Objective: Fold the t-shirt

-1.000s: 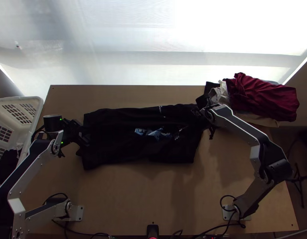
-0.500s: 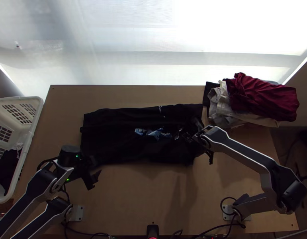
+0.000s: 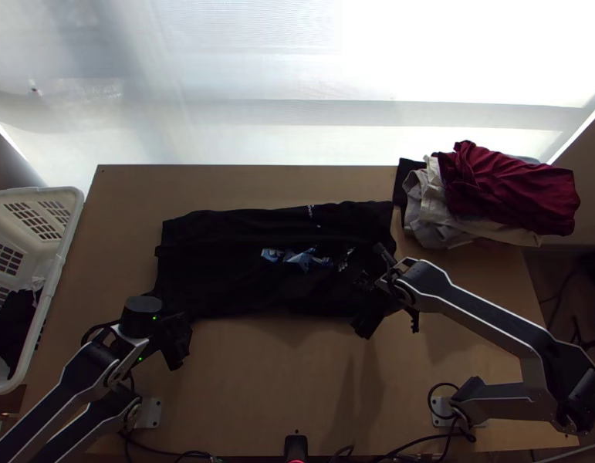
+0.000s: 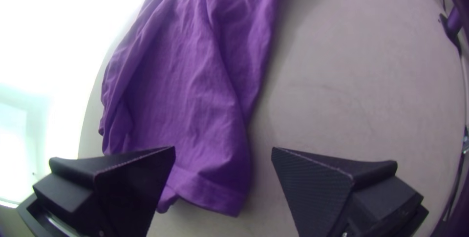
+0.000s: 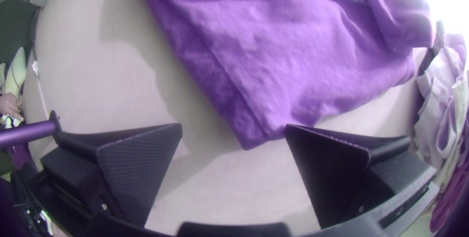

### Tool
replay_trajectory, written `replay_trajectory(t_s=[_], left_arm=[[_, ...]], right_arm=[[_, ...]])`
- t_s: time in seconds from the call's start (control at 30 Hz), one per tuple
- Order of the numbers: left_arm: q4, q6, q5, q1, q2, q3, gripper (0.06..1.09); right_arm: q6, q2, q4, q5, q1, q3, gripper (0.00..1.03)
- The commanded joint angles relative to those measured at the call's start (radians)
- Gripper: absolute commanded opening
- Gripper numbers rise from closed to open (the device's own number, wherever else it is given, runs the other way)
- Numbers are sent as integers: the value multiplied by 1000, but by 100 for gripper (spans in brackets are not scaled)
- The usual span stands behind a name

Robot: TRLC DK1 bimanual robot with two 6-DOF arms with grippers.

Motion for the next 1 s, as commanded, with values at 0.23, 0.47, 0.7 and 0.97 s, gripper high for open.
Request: replay_trajectory(t_s=[0.23, 0.47, 0.7, 0.97], left_arm=[[128, 66, -50, -2, 18, -80, 101], [210, 126, -53, 41, 69, -83, 94], [281, 158, -52, 65, 122, -84, 64], [341, 213, -6, 160, 164, -78, 11]], right_arm=[[-8, -9, 14, 16, 7, -49, 96], [-25, -3, 38, 16, 7, -53, 90], [-48, 14, 102, 16, -4, -73, 75], [-89, 52, 218, 15, -15, -98, 33]])
